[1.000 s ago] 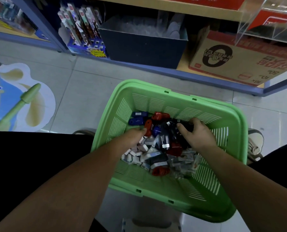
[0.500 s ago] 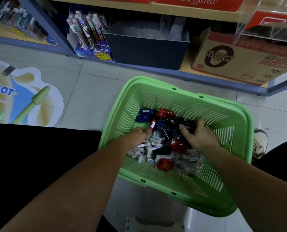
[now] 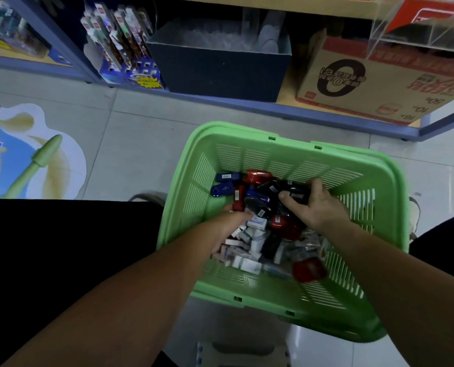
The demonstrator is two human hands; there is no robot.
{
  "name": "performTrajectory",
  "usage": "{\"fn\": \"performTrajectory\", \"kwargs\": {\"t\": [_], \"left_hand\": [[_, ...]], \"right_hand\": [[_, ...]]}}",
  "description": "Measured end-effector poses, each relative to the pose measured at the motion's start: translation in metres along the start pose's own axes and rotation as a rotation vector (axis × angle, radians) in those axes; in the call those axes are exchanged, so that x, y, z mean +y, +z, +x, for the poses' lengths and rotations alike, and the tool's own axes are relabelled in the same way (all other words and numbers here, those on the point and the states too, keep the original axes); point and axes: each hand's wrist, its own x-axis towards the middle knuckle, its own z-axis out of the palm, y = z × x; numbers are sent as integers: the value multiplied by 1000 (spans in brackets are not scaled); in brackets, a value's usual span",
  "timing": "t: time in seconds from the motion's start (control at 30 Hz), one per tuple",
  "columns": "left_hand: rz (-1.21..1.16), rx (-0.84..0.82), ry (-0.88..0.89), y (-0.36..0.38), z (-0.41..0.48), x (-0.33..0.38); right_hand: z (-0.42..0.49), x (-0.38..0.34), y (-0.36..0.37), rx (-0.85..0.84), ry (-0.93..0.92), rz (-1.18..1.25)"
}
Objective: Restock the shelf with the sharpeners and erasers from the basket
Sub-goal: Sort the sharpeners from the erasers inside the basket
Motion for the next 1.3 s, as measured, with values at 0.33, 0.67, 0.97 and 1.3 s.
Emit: {"fn": "performTrajectory", "kwargs": {"t": [0.33, 0.67, 0.97, 1.3], "left_hand": [[10, 36, 116, 32, -19, 10], [117, 45, 131, 89, -67, 22], [478, 191, 567, 67, -62, 14], [436, 220, 41, 9, 8, 3]], "right_hand": [[4, -2, -9, 19, 27, -76], [-8, -7, -14, 270, -62, 23], [-25, -9, -15, 410, -167, -159], [-30, -8, 14, 483, -488, -296]]}}
